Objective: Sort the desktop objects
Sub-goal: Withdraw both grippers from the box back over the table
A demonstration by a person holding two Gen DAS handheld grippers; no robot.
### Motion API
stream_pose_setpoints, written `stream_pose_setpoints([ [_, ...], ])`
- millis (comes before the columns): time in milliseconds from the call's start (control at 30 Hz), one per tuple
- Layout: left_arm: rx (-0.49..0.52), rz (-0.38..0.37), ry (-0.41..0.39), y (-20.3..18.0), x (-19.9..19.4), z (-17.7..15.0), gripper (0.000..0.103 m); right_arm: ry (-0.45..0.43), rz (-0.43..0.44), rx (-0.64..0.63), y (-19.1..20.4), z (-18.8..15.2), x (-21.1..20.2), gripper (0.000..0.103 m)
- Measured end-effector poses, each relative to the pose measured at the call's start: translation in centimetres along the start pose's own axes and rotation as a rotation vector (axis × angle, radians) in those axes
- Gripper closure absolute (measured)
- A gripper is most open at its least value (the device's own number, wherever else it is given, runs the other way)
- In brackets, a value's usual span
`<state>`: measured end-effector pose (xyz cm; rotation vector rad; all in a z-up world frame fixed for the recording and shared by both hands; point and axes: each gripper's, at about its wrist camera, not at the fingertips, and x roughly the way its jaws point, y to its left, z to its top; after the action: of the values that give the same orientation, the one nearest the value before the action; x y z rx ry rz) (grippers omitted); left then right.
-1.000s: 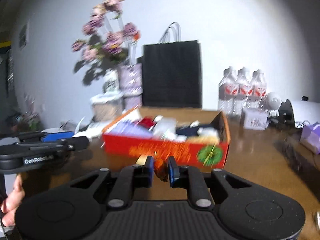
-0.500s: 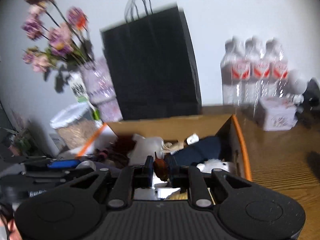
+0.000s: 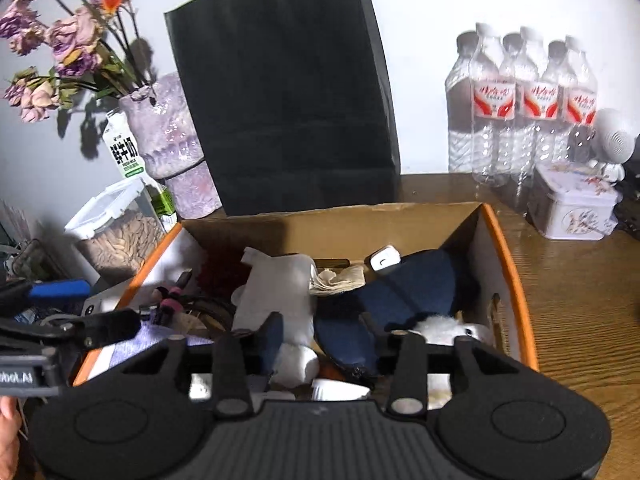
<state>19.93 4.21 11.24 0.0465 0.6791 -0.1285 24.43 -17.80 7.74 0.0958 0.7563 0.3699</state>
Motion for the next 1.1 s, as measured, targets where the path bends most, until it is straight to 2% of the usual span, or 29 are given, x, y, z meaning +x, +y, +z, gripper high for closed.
stream_pose_setpoints([
  [100,0.008,0.013,-0.017,-0.9,-1.7,-1.1,0.001,-0.008,-0.026,0.002,0.0,-1.5,-1.8,0.051],
  [267,-0.011,0.025,-0.049,-2.7,-5.1,-5.2,0.000,-0.053,-0.069,-0.035,1.2,-6.6,-5.5,0.042],
  [300,-0.003,0.030,-0.050,-3.3,-5.7,-6.2,0.000,-0.089,-0.081,-0.055,1.6,-7.8,-6.4,0.042],
  [333,0.006,0.040,-0.053,-3.8,-6.4,-7.3,0.000,-0.122,-0.109,-0.087,2.2,-9.0,-7.4,0.032],
  [367,0.018,0.048,-0.057,-4.5,-7.0,-8.5,0.000,-0.114,-0.131,-0.108,2.7,-10.0,-8.1,0.029],
  [533,0.058,0.081,-0.068,-7.0,-9.8,-12.9,0.000,-0.156,-0.086,-0.128,3.4,-13.7,-12.2,0.029],
  [633,0.024,0.063,-0.088,-7.5,-12.0,-15.6,0.000,-0.148,-0.092,-0.118,3.5,-16.3,-13.9,0.026],
  [867,-0.093,0.070,-0.029,-7.3,-14.1,-21.8,0.000,-0.106,-0.081,-0.107,3.7,-23.5,-16.4,0.023],
  [1033,-0.100,0.119,-0.051,-7.5,-15.5,-24.2,0.000,-0.112,-0.084,-0.146,4.5,-26.1,-18.1,0.022],
  [1100,-0.117,0.112,-0.040,-7.3,-15.6,-24.3,0.000,-0.120,-0.078,-0.138,4.5,-26.4,-18.6,0.022],
])
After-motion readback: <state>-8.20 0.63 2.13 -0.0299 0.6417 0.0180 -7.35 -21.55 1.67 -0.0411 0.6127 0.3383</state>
